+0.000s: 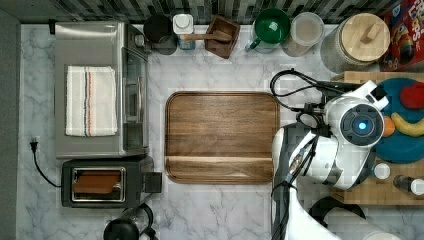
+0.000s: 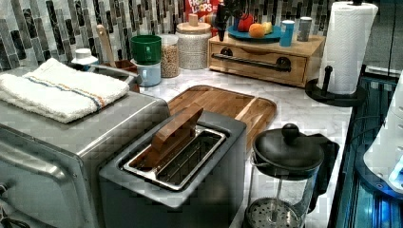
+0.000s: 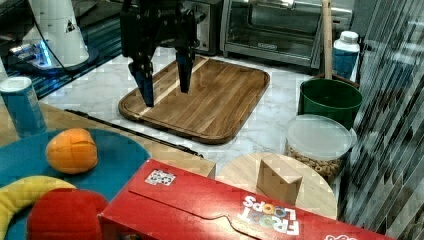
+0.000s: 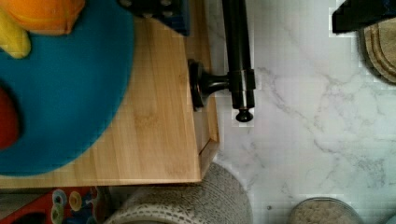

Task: Open the drawer.

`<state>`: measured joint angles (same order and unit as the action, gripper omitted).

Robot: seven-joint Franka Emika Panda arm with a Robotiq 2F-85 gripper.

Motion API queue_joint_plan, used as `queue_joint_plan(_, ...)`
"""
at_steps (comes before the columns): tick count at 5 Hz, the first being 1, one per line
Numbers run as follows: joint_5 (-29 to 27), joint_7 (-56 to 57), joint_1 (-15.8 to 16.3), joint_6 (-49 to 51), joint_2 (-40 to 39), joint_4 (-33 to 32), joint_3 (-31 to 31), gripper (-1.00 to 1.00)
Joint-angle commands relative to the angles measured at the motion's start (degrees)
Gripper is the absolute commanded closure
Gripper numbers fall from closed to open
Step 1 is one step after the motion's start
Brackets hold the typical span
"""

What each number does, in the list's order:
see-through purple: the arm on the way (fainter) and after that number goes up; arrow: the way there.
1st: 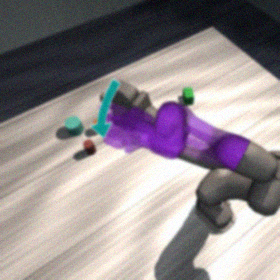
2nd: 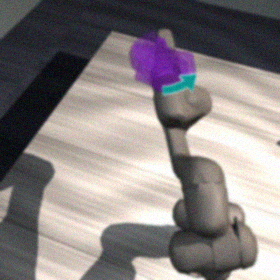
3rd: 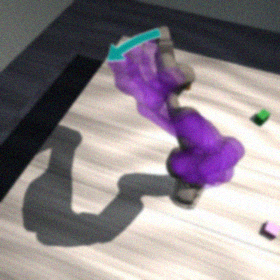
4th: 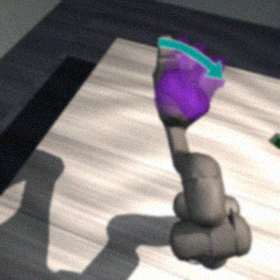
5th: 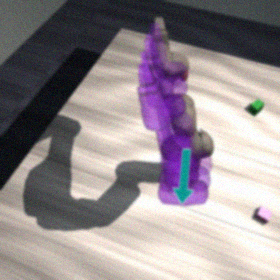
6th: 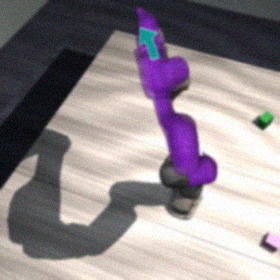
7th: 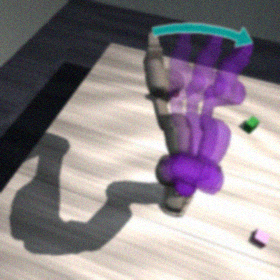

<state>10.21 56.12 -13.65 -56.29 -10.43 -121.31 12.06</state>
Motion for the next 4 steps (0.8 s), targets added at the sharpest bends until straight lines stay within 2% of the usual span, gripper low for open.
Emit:
queue_joint_plan(1, -2.4, -1.6, -0.8, -6.2, -3.3, -6.7, 0.6, -1.00)
queue_joint_plan(2, -1.7, -4.1, -0.1, -7.5, -2.6, -9.2, 1.0, -1.00)
queue_joint_plan(4, 1.8, -8.2, 0.9, -9.9, -7.2, -6.5, 3.0, -1.00)
